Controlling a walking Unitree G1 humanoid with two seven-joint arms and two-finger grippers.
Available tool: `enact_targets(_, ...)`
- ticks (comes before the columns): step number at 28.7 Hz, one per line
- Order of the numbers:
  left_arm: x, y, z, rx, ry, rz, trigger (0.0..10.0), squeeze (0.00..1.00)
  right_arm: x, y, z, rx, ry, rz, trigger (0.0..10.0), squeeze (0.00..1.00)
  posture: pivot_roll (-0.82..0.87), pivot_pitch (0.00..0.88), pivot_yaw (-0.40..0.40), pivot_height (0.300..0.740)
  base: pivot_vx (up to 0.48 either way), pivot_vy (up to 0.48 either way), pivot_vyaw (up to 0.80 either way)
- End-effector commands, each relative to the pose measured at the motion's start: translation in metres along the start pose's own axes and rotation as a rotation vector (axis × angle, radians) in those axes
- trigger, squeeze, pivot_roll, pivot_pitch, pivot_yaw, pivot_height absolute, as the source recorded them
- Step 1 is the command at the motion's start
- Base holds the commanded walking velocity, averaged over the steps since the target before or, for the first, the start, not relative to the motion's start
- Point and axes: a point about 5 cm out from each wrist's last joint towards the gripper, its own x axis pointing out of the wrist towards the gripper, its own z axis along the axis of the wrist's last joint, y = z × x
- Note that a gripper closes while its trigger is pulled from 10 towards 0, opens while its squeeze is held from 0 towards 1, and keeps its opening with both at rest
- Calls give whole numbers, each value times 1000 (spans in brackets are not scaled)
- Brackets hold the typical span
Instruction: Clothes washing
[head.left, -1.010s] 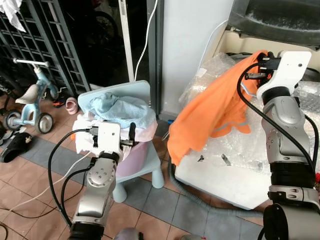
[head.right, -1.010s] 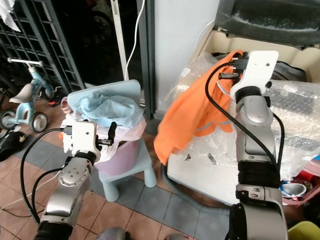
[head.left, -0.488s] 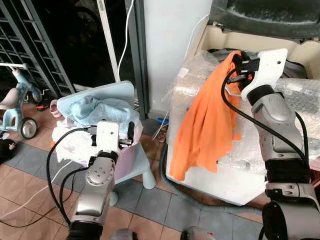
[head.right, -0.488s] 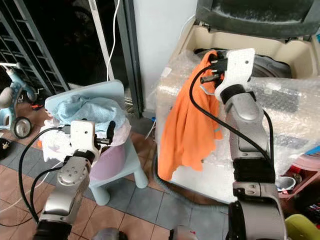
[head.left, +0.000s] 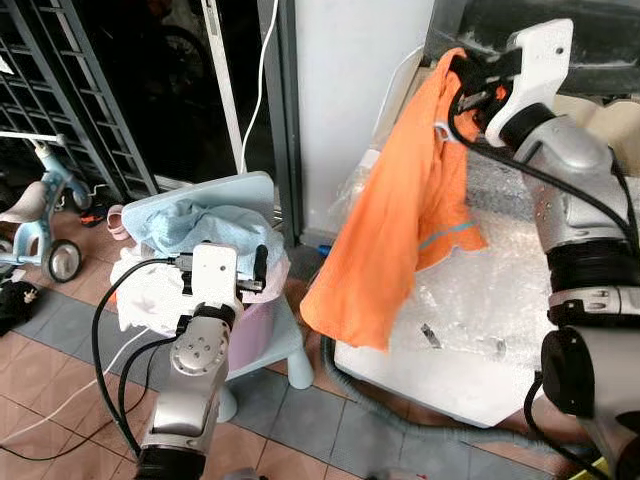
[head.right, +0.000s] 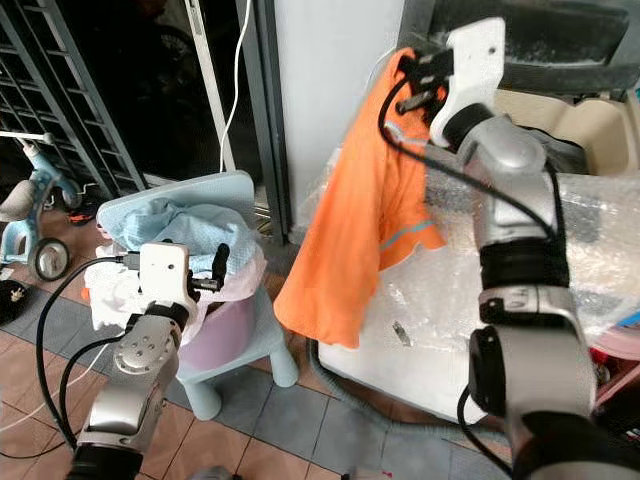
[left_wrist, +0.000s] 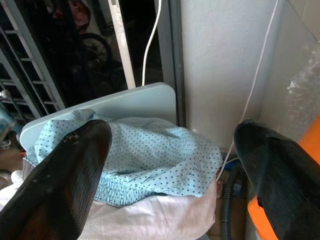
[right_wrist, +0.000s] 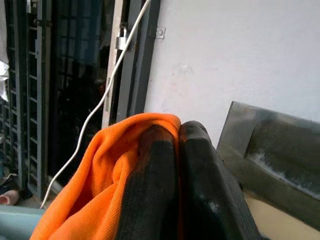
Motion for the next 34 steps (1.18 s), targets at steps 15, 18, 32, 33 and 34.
enact_targets(15, 0, 2, 0, -1, 10, 30, 10000, 0, -31, -105, 64, -242, -192, -689, 10000, 0, -33, 0, 5, 740, 102, 0, 0)
enact_targets(18, 0, 1, 1, -1, 10, 28, 10000, 0, -26, -84, 9, -186, -19, -572, 10000, 278, -32, 0, 7, 740, 0, 0, 0)
enact_targets(32, -1, 2, 0, 7, 15, 29, 10000, 0, -40, -31, -68, -60, 146, -261, 10000, 1000, -29, 0, 5, 740, 0, 0, 0)
enact_targets(33, -1, 2, 0, 8, 16, 34, 10000, 0, -42, -35, -56, -59, 92, -211, 10000, 1000, -29, 0, 5, 740, 0, 0, 0)
enact_targets(34, -1, 2, 0, 8, 16, 34, 10000, 0, -42, -35, -56, -59, 92, -211, 10000, 1000, -29, 0, 5, 740, 0, 0, 0)
